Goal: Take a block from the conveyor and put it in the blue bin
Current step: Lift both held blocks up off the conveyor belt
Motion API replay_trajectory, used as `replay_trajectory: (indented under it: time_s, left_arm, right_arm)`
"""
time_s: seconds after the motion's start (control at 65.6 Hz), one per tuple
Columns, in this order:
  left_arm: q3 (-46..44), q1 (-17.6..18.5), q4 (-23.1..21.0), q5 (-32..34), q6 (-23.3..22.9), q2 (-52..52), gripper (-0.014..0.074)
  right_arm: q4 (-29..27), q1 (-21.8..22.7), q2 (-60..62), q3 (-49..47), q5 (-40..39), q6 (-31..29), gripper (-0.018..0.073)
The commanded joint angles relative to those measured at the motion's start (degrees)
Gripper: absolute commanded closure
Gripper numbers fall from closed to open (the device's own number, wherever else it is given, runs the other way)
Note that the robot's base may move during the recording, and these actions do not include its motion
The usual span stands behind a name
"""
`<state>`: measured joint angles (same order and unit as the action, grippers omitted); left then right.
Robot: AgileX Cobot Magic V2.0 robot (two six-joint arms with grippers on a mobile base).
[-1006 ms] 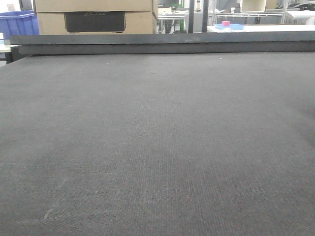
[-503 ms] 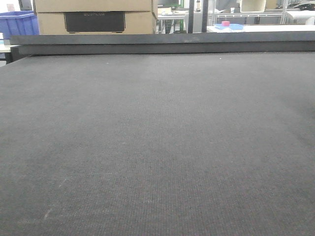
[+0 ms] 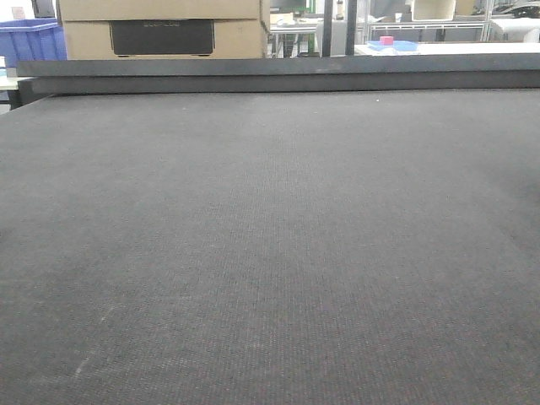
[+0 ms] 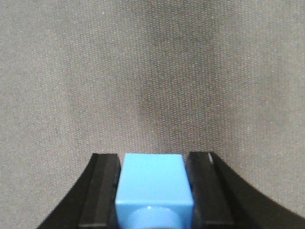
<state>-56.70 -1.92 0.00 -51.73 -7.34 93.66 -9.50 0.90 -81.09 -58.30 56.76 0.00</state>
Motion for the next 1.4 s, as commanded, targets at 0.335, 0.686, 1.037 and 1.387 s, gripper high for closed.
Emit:
replay_trajectory:
  time_s: [0.335, 0.686, 1.037, 1.387]
  left_arm:
    - [1.67, -0.1, -5.36, 3.13, 12.25, -13.55, 0.0707]
    - [22.08, -0.1, -13.79, 31.94, 13.68, -37.74, 0.0707]
    - [35.4, -0.1, -13.86, 44.82, 13.68, -62.29, 0.0707]
    - [35.4, -0.1, -13.86, 45.05, 13.68, -80.35, 0.0707]
  right_arm:
    - [-0.13, -0.04, 7.91, 2.58, -6.55, -6.09, 0.0727]
    - [-0.63, -0.04, 30.71, 25.89, -32.26, -6.99, 0.0727]
    - [-3.41, -0.04, 58.65, 38.35, -41.4, -6.99, 0.0727]
    - [-3.41, -0.04, 75.26, 38.35, -41.28, -6.99, 0.0727]
